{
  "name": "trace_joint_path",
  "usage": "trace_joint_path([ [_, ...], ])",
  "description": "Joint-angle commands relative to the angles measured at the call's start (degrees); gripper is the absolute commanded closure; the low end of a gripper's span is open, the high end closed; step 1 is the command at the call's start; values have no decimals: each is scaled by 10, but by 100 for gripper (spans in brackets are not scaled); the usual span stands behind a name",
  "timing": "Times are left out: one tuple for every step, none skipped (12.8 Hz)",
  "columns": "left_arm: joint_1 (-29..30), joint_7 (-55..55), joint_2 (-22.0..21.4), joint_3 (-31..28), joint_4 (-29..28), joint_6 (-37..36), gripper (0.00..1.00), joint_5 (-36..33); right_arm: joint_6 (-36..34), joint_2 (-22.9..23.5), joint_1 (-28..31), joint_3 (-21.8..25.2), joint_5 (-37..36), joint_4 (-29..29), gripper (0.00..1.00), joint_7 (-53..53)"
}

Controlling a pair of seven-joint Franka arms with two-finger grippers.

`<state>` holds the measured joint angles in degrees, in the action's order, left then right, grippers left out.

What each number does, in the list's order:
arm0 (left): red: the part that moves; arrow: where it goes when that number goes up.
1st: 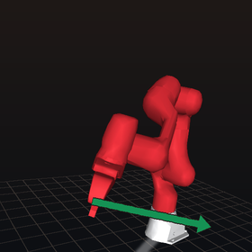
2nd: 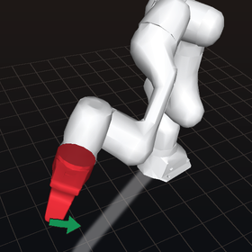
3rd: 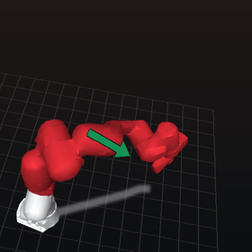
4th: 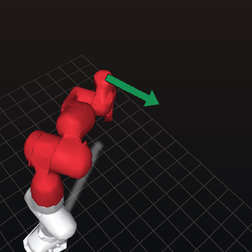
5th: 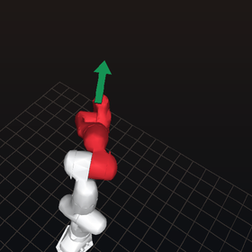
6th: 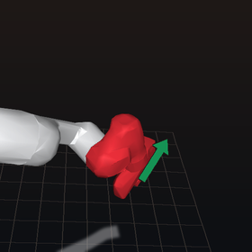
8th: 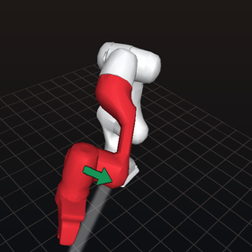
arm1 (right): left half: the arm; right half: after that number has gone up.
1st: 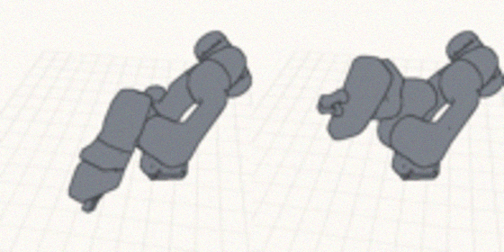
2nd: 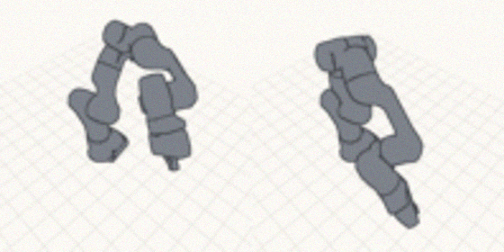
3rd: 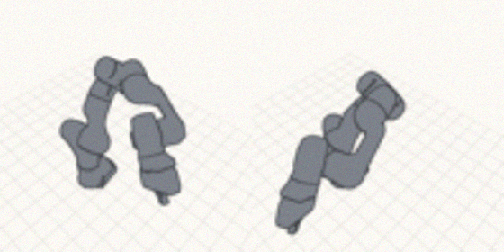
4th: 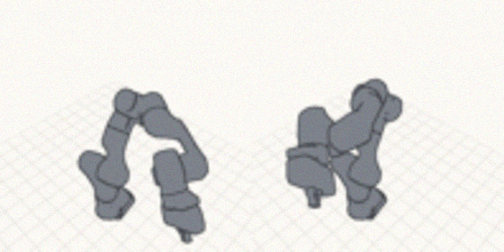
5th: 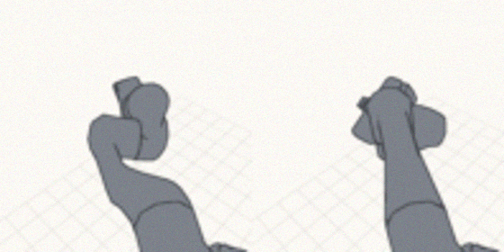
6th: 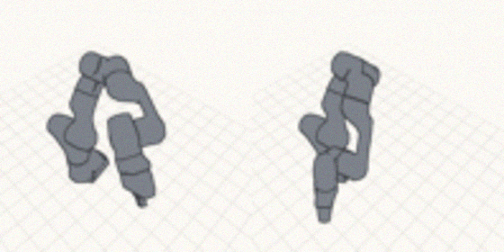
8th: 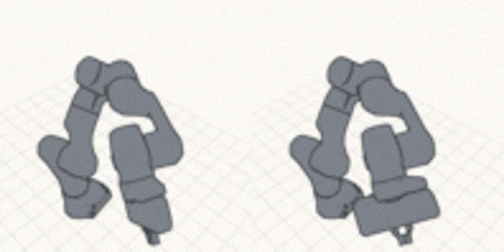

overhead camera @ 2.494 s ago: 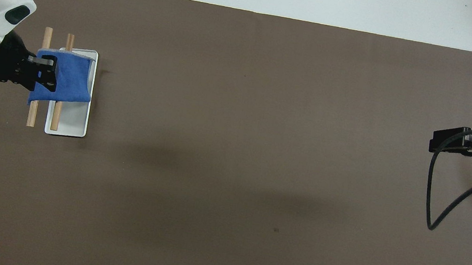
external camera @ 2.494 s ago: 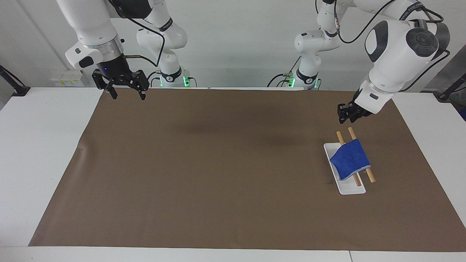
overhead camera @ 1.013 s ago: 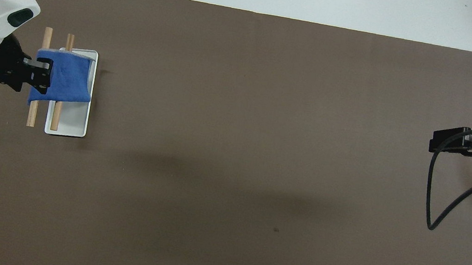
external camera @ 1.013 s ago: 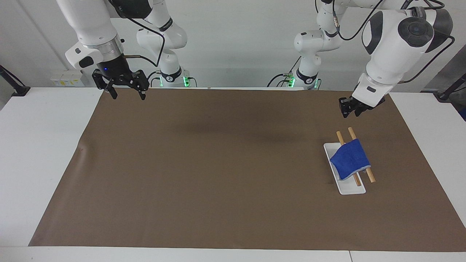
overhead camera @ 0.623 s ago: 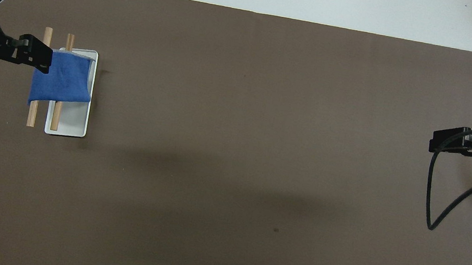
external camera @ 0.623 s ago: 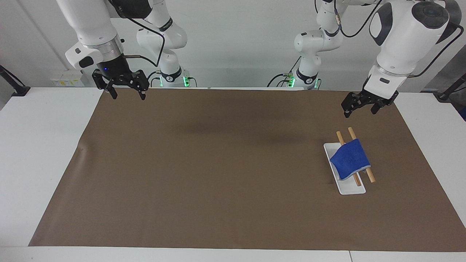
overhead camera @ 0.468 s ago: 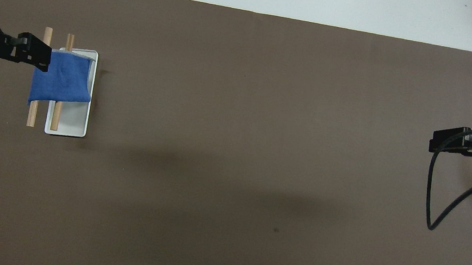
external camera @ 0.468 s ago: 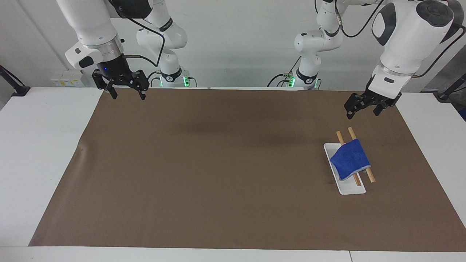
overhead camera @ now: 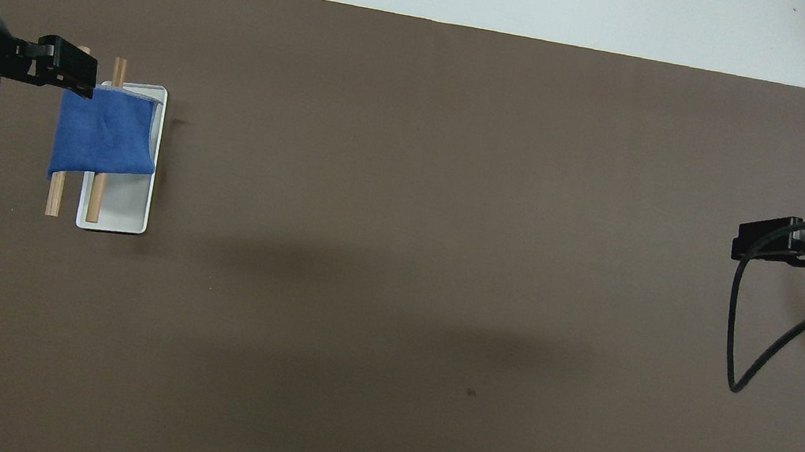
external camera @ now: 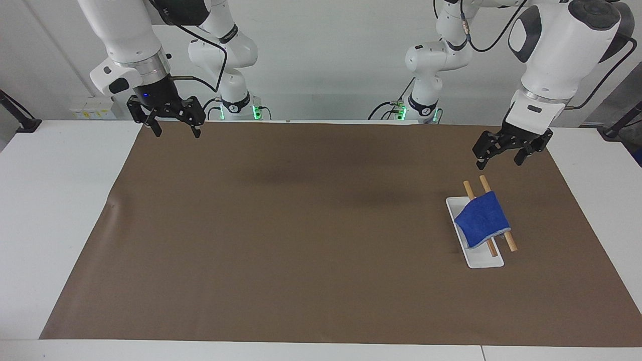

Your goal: Right arm passes towel to left arm to hang

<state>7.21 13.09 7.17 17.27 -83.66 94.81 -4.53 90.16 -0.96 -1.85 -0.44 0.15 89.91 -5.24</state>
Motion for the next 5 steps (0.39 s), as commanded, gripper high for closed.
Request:
trace_joint_path([
  [2, -2, -12, 0, -15, 13, 0, 8, 3, -12, 9, -4, -2, 14, 0, 11],
  [1, -3, -13, 0, -16, 13, 0, 8, 3, -12, 9, -4, -2, 14, 0, 11],
  [0, -3, -13, 0, -16, 12, 0, 8, 3, -12, 9, -4, -2, 14, 0, 11],
  [0, -4, -13, 0, -16, 12, 0, 8, 3, -12, 9, -4, -2, 14, 0, 11],
  [0, -4, -13, 0, -16, 12, 0, 8, 3, -12, 9, -4, -2, 14, 0, 11],
])
